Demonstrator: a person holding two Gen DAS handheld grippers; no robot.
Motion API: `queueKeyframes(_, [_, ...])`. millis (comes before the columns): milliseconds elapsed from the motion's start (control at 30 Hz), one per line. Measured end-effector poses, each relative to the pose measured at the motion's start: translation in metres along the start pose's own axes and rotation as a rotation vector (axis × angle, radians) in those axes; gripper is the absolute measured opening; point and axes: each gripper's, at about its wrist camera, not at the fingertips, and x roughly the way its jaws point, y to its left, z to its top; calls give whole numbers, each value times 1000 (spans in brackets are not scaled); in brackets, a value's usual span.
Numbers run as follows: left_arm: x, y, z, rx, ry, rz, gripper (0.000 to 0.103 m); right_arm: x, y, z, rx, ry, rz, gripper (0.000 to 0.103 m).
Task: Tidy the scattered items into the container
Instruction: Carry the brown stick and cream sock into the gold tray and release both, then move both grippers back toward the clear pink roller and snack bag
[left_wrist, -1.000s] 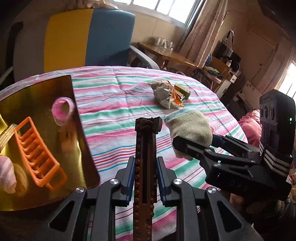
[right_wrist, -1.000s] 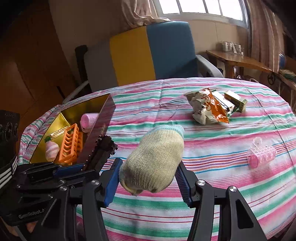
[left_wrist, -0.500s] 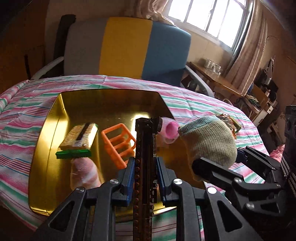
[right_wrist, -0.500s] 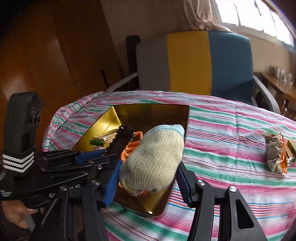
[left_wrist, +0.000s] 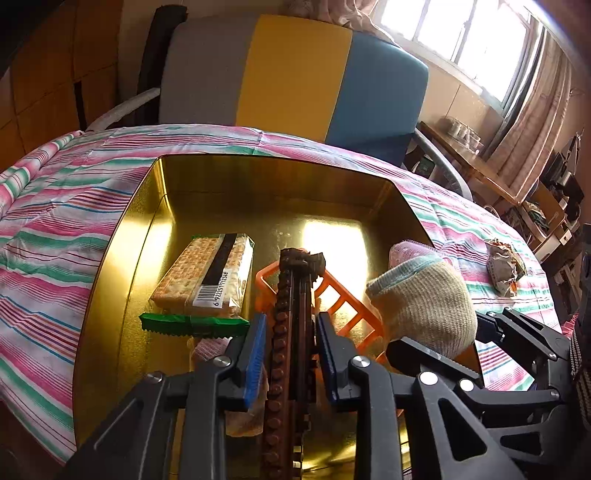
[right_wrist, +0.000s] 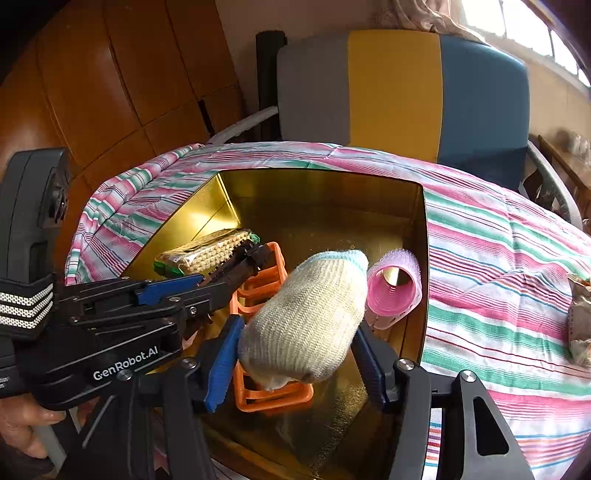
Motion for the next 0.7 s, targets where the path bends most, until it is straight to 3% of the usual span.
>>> queueKeyframes(67, [-2,0,-1,7,-5,16,44,-1,-1,-2,5,-2,3,61])
queueKeyframes(233, [-15,-3,-8,7,-28,30,56,-17,-3,-8,18,-34,9,67])
queueKeyframes(567, [-49,-9,-26,-15,-83,19,56,-66,-28,-31,99,-116,-2,73])
queueKeyframes(700, [-57,-30,-36,37,-76,-29,56,-87,-57,-48,180,-142,-47,73])
